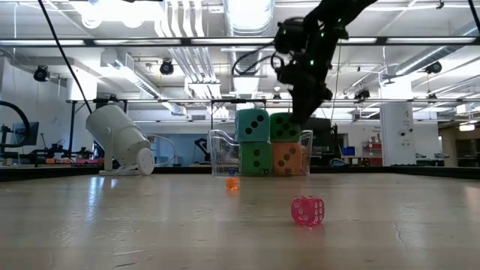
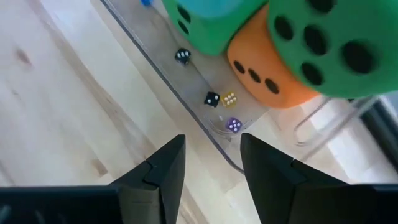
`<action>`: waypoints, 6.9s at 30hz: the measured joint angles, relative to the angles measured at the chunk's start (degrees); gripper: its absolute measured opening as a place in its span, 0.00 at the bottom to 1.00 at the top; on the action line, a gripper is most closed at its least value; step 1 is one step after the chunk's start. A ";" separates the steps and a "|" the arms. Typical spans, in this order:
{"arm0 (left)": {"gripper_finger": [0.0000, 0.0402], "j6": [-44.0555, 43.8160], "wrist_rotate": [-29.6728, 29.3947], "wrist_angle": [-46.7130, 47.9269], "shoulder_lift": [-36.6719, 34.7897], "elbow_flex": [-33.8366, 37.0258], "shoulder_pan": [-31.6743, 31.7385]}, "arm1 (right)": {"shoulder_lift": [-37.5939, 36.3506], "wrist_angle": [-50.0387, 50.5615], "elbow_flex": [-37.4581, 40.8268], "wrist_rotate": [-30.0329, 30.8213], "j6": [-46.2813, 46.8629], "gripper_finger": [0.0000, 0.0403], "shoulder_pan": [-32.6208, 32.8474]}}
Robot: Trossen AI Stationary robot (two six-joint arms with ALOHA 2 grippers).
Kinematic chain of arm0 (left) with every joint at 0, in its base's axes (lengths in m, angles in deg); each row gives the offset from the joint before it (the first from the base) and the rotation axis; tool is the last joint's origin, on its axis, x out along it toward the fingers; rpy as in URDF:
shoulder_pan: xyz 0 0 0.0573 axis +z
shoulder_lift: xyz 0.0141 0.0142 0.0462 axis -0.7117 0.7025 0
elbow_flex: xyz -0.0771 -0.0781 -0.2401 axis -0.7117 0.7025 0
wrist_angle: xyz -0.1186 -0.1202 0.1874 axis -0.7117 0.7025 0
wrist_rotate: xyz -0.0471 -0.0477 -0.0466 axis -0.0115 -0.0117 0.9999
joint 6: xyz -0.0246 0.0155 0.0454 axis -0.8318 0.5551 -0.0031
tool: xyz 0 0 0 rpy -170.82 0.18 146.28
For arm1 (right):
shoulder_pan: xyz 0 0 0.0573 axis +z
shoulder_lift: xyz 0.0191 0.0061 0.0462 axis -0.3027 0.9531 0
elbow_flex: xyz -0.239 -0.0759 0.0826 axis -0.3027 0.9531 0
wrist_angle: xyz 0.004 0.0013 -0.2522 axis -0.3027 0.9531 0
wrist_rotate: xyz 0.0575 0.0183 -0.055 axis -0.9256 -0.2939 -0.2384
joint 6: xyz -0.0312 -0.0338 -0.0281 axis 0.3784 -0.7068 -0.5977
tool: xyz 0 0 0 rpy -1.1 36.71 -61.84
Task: Pick & Place Dice
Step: Put the small red dice into the transparent bin
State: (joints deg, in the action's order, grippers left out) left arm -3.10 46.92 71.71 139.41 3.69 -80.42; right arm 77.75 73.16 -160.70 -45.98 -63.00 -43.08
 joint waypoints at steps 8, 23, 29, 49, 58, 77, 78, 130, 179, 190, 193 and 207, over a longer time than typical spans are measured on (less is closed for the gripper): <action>0.49 -3.16 0.07 -0.01 0.00 0.13 1.12 | -9.25 -0.21 1.39 0.34 -0.21 0.34 10.54; 0.48 -7.10 0.22 -0.70 0.04 1.86 5.95 | -13.32 -19.85 14.55 9.16 5.02 0.34 39.04; 0.48 -7.28 0.24 -0.70 0.04 1.86 5.95 | -13.30 -34.87 21.26 9.16 6.77 0.33 45.22; 0.48 -7.18 0.81 -3.04 0.04 1.86 5.90 | -12.55 -41.67 24.96 18.49 11.43 0.32 54.50; 0.48 -6.99 0.83 -2.84 0.02 1.86 5.90 | 1.02 -42.37 21.09 14.02 11.13 0.32 55.19; 0.48 -6.88 2.03 -2.36 0.00 1.86 5.90 | 19.94 -32.60 1.58 8.12 10.03 0.30 59.58; 0.48 -6.90 2.19 -2.40 0.00 1.86 5.90 | 20.03 -32.38 1.34 7.75 9.16 0.29 59.66; 0.48 -6.99 2.23 -3.02 0.00 1.97 5.90 | 19.29 -37.14 5.81 -1.53 -16.99 0.25 54.70; 0.48 -6.99 2.21 -3.04 0.00 1.97 5.90 | 19.31 -48.91 12.62 -6.32 -20.26 0.20 52.67; 0.48 -6.95 2.21 -3.06 0.00 1.97 5.90 | 19.00 -48.06 12.00 -6.11 -18.19 0.12 52.56; 0.48 -6.93 2.23 -3.08 0.00 1.97 5.89 | 16.65 -45.21 12.02 -5.20 -18.43 0.12 52.44; 0.47 -6.88 2.23 -3.50 0.00 1.97 5.89 | -3.60 -31.65 16.79 16.04 -16.26 0.11 41.96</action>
State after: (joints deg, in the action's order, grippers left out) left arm -9.99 49.15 68.21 139.41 5.65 -74.53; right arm 74.15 41.50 -143.91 -29.94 -79.26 -1.12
